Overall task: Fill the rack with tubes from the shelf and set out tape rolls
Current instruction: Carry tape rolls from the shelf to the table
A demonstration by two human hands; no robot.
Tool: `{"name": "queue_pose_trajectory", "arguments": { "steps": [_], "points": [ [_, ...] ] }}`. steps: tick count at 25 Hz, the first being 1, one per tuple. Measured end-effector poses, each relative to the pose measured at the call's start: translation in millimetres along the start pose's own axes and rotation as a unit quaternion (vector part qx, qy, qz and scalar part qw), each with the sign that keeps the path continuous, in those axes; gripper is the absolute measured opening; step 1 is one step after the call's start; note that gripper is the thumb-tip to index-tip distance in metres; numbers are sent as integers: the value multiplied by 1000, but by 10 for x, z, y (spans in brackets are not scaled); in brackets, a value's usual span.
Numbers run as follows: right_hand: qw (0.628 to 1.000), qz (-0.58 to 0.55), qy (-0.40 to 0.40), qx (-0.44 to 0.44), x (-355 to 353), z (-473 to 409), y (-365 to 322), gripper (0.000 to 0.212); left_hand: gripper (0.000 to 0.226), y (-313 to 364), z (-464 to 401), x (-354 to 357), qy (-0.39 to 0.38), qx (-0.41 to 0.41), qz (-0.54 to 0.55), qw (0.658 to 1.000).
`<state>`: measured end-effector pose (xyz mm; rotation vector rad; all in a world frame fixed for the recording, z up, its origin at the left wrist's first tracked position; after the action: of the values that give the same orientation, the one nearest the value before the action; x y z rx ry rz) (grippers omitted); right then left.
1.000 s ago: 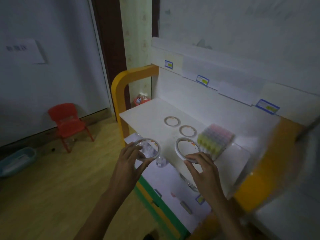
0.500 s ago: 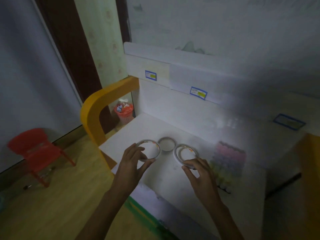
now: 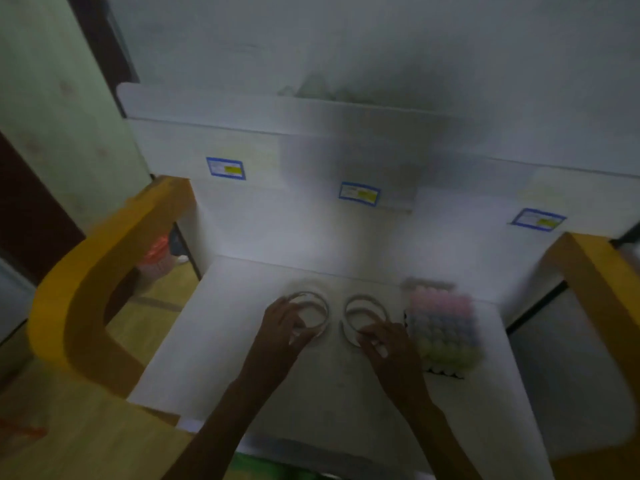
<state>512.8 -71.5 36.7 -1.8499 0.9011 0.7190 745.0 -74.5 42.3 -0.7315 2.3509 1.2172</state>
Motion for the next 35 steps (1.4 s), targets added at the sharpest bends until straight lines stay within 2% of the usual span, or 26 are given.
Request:
{"name": "queue_pose_trajectory", "arguments": {
  "steps": [2,4,6,8,11,13,25,31,35],
  "points": [
    [999,33,19,6,79,92,22,14,32,-248,48,148,-57,41,-17,997],
    [997,73,26,3,164,149,74,22,22,-430,71,263,-100,125,-77,984],
    [992,120,23,-23,264,182,116,24,19,-433,65,297,-105,161,-77,978],
    [987,150,32,-54,328,178,127,23,25,-413,47,279,-79,147,-54,985],
    [986,156,35,-44,368,156,87,21,33,-513,83,279,-103,56,-11,993],
    [986,159,24,-36,389,169,97,20,34,-584,109,308,-108,27,0,994],
    [986,168,-11,-2,361,132,123,11,37,-597,54,426,-160,23,1,987],
    [993,113,2,32,70,211,-16,27,37,-450,-74,292,-179,61,9,982],
    [994,101,19,48,-315,442,-91,34,49,48,-118,301,-185,101,26,977]
  ]
}}
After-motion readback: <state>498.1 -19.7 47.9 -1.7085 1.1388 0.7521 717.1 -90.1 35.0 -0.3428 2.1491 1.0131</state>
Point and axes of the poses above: each hand's wrist, its own z-axis away from the middle knuckle, its own x-axis out of the palm, y = z × x, the point moved 1 cm from there along -z, towards the middle knuckle, and after that the axes turned 12 degrees about z, right-handed, at the moved point
